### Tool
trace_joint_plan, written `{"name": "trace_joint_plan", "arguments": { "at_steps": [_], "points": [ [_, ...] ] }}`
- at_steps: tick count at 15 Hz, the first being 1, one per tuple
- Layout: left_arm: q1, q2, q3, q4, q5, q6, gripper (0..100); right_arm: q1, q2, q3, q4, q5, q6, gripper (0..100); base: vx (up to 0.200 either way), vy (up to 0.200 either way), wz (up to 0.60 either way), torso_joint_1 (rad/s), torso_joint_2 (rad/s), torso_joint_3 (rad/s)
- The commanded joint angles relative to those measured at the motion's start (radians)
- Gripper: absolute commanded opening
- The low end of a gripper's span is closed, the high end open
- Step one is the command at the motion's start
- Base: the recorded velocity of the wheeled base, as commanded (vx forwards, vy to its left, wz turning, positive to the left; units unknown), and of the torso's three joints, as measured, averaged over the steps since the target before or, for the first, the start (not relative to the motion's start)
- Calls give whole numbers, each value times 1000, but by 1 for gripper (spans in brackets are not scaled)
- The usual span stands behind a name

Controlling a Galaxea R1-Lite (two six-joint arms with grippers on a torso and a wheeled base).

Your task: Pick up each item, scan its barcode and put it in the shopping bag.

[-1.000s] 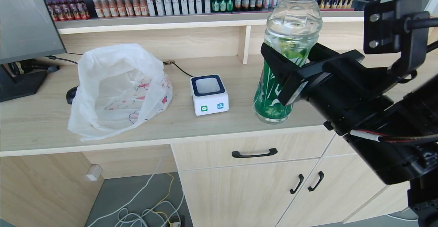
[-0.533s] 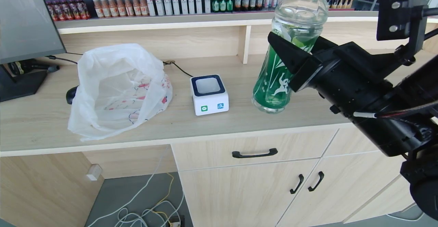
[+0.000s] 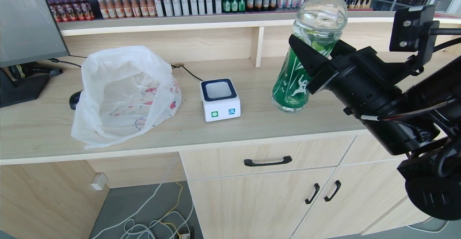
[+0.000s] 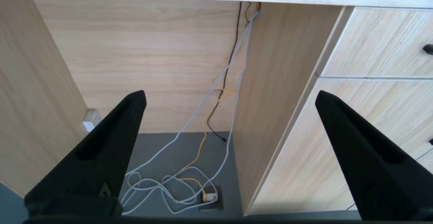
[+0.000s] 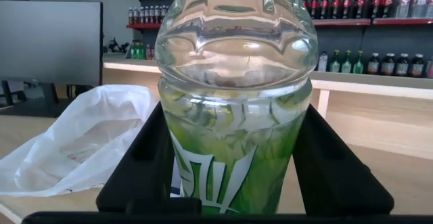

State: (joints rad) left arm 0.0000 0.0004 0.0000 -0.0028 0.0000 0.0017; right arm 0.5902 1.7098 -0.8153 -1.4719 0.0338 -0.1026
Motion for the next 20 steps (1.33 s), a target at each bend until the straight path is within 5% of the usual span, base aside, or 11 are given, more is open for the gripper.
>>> {"name": "trace_joint_plan", "arguments": {
  "at_steps": [1, 15, 20],
  "points": [
    [0, 0, 0, 0, 0, 0, 100, 0, 24, -5, -2, -12, 15, 0, 0, 0, 0, 0, 0, 0],
    [0, 0, 0, 0, 0, 1, 100, -3, 10, -8, -1, -54, 30, 0, 0, 171, 0, 3, 3, 2],
    [0, 0, 0, 0, 0, 1, 100, -4, 10, -16, 16, -57, 58, 0, 0, 0, 0, 0, 0, 0]
  ]
}}
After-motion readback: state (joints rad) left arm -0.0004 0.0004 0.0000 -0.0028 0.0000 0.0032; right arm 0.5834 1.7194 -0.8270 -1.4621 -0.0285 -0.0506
